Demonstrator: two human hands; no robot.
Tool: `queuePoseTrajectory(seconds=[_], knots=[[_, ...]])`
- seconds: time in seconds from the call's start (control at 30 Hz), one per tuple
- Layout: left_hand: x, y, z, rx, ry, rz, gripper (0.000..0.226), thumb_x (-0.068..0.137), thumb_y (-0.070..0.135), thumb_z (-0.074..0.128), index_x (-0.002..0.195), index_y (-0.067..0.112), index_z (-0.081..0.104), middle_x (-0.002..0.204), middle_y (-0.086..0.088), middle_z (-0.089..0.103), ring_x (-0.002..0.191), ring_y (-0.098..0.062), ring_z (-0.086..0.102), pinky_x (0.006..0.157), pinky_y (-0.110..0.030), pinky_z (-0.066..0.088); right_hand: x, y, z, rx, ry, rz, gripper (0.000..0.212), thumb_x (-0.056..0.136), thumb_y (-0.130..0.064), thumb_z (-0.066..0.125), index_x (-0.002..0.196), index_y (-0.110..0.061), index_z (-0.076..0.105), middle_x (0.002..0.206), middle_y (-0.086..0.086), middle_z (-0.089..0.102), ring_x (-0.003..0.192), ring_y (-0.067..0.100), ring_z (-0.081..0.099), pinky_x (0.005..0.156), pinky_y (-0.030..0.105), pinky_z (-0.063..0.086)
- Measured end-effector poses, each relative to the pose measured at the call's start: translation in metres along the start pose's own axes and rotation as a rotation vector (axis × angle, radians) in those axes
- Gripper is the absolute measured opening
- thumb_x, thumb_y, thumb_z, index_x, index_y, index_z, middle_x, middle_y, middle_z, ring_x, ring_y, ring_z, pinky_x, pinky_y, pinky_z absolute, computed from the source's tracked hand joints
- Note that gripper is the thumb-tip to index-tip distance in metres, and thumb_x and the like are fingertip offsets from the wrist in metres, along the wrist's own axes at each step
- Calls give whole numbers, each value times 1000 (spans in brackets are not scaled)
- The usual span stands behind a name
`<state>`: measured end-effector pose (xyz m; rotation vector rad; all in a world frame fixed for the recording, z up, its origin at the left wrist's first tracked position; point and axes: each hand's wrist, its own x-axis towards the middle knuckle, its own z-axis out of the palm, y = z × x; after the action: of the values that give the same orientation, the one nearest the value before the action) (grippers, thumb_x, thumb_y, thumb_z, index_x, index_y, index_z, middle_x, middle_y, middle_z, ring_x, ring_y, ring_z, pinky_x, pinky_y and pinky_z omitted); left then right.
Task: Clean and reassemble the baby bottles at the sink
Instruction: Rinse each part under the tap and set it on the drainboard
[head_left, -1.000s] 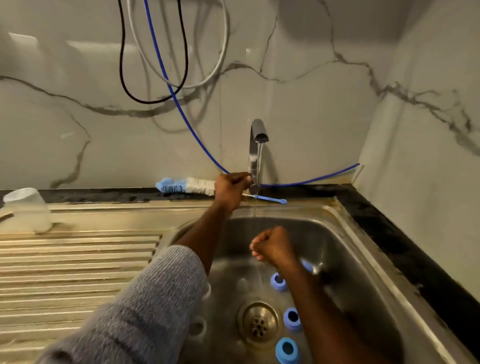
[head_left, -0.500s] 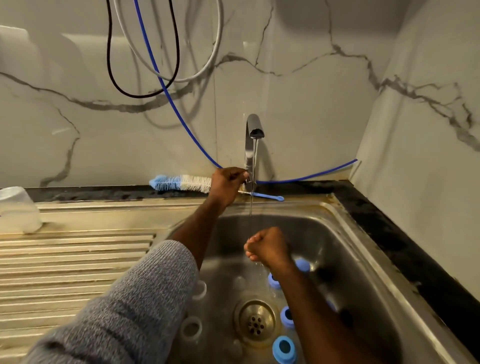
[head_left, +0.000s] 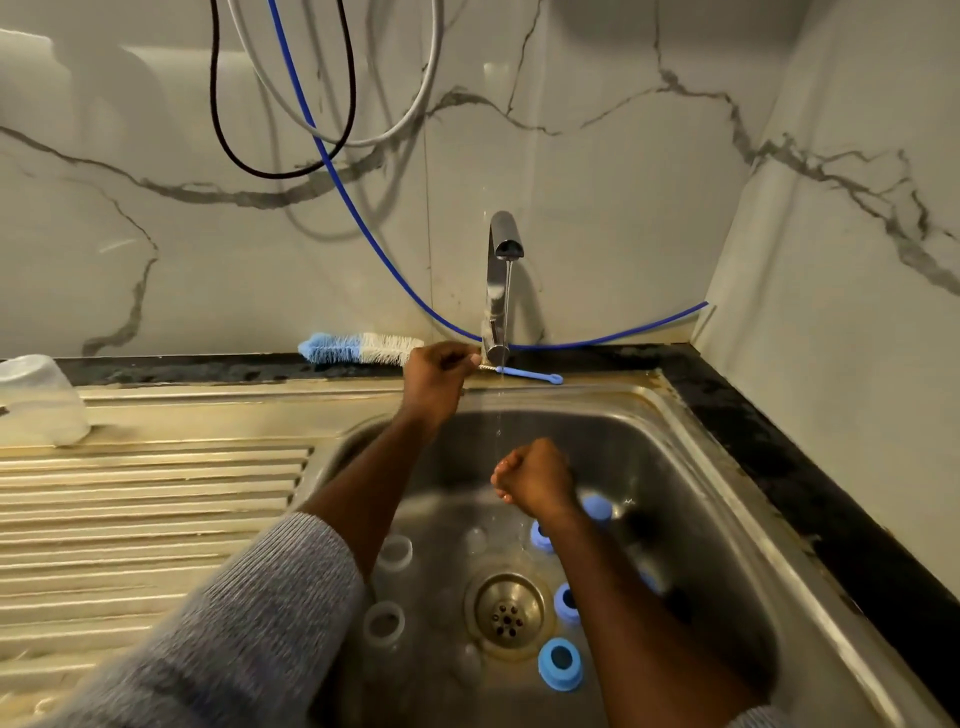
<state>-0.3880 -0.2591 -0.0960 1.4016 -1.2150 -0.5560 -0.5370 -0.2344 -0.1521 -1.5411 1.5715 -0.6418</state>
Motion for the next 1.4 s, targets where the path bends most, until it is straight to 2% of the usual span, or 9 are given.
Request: queuePoseTrajectory(seconds=[0.13,0.27,0.37,0.57,0.7,0.8,1.0,1.17,1.4], knots=[[-37,-22,-14,40,-46,-45,11,93,8,71,87,-1,74,77,-20,70,64,-21,61,64,-37,56,-9,15,7,-351,37,-99,14,90,-16,67,103,-10,68,112,10,67,107,28,64,89,29,48],[-49,-29,-24,41,-67,-62,8,93,6,69,88,0,73,77,-16,70,64,-19,60,62,-26,54,-18,28,14,-437,-204,-168,40,80,-18,81,118,-24,68,123,1,67,116,19,61,97,32,50],[-39,-27,-26,54,-58,-83,10,94,8,69,92,-1,73,77,-11,69,65,-17,60,70,-34,56,-23,27,26,-597,-299,-277,56,87,-20,74,139,-31,56,142,1,55,130,22,52,106,39,46],[-22,-20,-15,46,-136,-95,9,95,15,68,99,8,73,82,-10,69,70,-17,63,64,-32,57,-26,32,52,-907,-351,-304,32,96,-7,54,127,-11,63,137,15,57,128,35,54,108,43,43],[-9,-9,-5,53,-122,-50,32,93,16,71,125,9,68,112,-9,73,98,-23,69,84,-41,58,-13,30,44,-562,-181,-187,21,96,-13,56,112,-11,70,115,13,68,109,30,66,94,37,53],[7,6,2,48,-115,-36,45,93,18,72,135,9,61,127,-10,68,114,-23,66,100,-43,54,3,31,28,3,-110,-38,36,98,-4,50,132,-11,59,120,16,64,96,29,65,90,41,54],[31,17,18,10,-67,-63,28,94,17,70,122,9,69,104,-7,76,95,-17,71,96,-47,56,8,8,30,787,-146,182,31,102,1,40,119,-10,63,111,18,58,109,38,65,78,32,59],[34,14,19,244,-8,108,18,94,27,71,105,14,77,100,0,76,88,-7,64,91,-35,53,5,1,30,921,-129,158,14,100,-3,56,112,-5,62,109,18,58,104,33,60,94,39,54],[39,20,22,285,8,169,14,93,20,71,93,8,77,86,-5,76,81,-16,70,84,-36,57,5,-12,23,1129,-101,241,27,104,-4,45,127,4,58,104,18,60,93,29,62,81,35,55]])
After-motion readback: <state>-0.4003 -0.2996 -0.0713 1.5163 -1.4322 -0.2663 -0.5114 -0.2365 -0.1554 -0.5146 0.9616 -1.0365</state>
